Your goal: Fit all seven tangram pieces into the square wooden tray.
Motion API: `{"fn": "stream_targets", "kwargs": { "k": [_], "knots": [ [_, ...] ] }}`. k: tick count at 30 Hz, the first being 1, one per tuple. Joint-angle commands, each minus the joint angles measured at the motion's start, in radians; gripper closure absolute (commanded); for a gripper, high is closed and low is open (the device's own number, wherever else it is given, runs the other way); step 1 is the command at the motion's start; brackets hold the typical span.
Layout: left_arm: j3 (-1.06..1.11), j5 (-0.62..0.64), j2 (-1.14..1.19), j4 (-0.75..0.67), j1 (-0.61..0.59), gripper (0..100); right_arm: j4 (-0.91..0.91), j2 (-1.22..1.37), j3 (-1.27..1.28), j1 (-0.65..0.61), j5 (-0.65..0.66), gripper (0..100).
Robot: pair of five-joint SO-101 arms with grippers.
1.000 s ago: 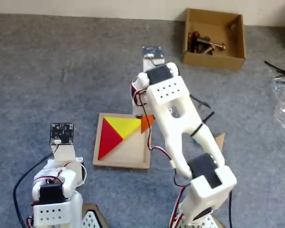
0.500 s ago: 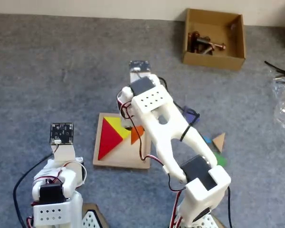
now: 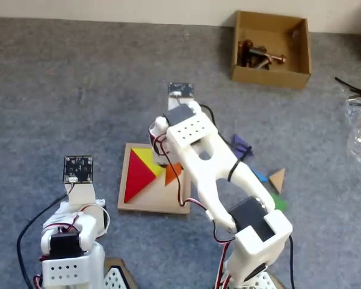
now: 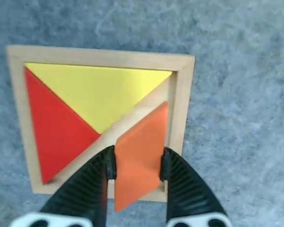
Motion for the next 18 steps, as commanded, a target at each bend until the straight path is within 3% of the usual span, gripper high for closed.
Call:
{"fn": "stream_targets", "kwargs": {
  "k": [1,18],
  "knots": [
    [0.021,0.002,0.007,0.008,-0.008,100,-0.044,-0.021,0.03,0.019,-0.012,98.8],
    [0.021,0.002,0.007,0.008,-0.008,100,-0.176,-0.019,0.166,0.01,-0.075,98.8]
  ]
}}
